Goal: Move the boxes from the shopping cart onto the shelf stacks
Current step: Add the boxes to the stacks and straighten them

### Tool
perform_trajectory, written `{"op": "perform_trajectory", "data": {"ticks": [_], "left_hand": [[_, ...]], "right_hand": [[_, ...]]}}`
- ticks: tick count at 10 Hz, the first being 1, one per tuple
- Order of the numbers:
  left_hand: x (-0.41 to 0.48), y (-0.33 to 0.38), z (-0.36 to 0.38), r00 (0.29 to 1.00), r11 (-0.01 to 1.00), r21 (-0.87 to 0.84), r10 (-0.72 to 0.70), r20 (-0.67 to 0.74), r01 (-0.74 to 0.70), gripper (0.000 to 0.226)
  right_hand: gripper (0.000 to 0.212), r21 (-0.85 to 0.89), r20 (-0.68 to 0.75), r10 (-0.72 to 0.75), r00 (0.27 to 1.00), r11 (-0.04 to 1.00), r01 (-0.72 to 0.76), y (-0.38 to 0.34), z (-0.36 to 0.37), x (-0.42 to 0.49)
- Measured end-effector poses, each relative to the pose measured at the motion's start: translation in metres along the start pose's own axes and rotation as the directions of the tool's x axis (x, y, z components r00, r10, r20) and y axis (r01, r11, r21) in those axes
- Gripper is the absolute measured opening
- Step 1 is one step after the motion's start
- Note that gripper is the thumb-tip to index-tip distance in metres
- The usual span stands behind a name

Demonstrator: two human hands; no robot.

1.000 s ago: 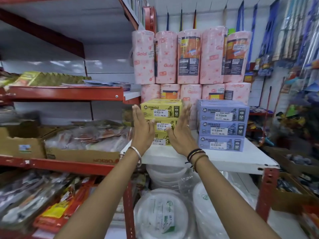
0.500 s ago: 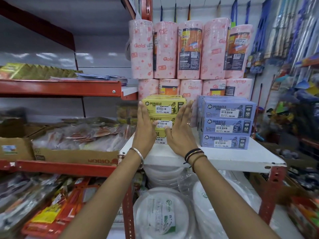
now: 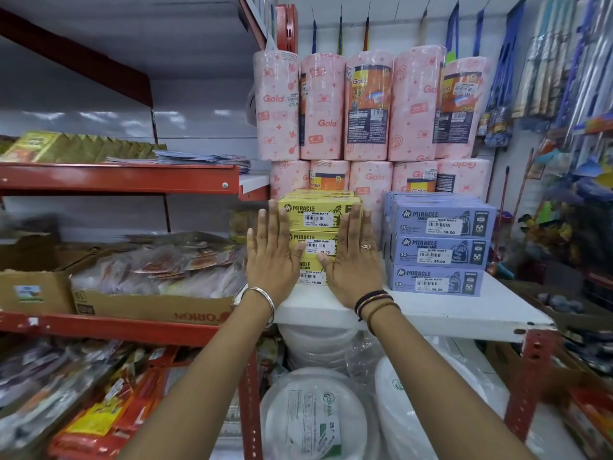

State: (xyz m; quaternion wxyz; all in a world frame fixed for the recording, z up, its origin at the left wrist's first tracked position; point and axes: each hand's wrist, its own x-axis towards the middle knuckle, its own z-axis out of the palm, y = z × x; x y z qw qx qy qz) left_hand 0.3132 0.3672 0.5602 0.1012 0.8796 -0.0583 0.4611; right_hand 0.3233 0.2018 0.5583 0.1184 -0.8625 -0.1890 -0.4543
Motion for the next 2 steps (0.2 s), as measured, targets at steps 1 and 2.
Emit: {"op": "perform_trajectory", "data": {"ticks": [1,2], "left_hand": [[-0.009,0.006,-0.009,1.000,0.998,0.053,-0.020,0.002,0.019,0.071],[-0.009,0.019,-0.021,0.998,0.998,0.051,-0.022,-0.064,0.025,0.073]], "right_hand": [[0.079,-0.078,0.023,-0.010,1.000,0.997,0.012,-0.005,-0.014,-0.006],[0.069,-0.071,-0.034,-0.021,0.999,0.997,0.018,-0.007,-0.039,-0.004]]}}
